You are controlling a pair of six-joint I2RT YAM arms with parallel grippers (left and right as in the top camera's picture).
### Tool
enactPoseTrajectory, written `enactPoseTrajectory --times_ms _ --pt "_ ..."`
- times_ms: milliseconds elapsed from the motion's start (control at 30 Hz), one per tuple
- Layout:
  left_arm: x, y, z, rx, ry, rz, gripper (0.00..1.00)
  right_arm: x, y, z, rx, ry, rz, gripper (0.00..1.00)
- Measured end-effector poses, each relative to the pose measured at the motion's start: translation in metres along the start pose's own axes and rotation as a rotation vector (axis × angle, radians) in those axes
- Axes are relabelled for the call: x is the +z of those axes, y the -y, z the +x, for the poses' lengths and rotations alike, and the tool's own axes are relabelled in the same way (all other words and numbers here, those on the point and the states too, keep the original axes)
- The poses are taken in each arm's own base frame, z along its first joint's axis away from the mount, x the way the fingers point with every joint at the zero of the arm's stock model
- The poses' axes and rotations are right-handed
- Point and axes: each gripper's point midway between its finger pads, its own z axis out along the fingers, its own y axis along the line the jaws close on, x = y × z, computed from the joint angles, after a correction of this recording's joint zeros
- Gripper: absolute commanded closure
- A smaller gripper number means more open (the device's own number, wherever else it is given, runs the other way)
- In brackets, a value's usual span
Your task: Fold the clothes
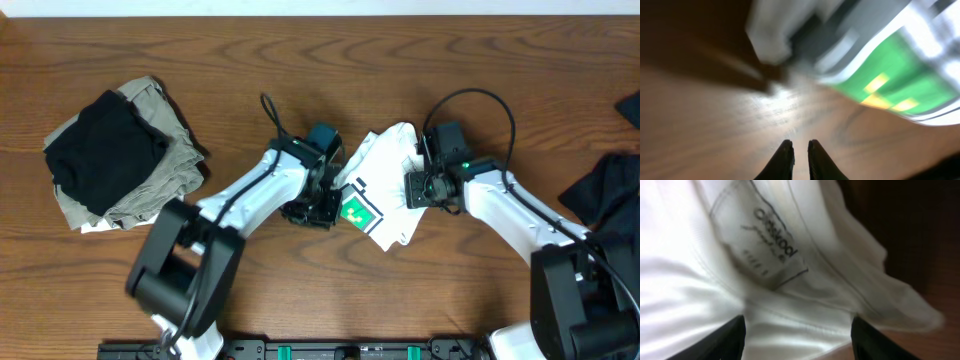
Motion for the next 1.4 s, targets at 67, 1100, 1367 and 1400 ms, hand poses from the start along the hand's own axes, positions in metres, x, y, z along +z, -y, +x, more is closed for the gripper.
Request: enactPoseTrajectory --times_ms 67,1100,1367,1400 --pt "-0.020 0.001 -0.023 0.036 0.140 -0.027 0.74 -0.016 -0.006 -0.008 -0.004 0.020 -0.027 0.36" --pt "0.036 0.028 -0.066 0.064 0.152 0.189 0.70 0.004 -0.076 0.087 -0.129 -0.227 -0.276 0.59" --pt "0.037 0.015 -0.040 0.018 0.038 0.128 0.79 0.007 -0.065 0.084 -0.129 -0.212 -0.207 0.50" --pt "0.037 0.014 -0.036 0.010 0.022 0.123 0.80 0.008 -0.063 0.083 -0.130 -0.207 -0.198 0.50"
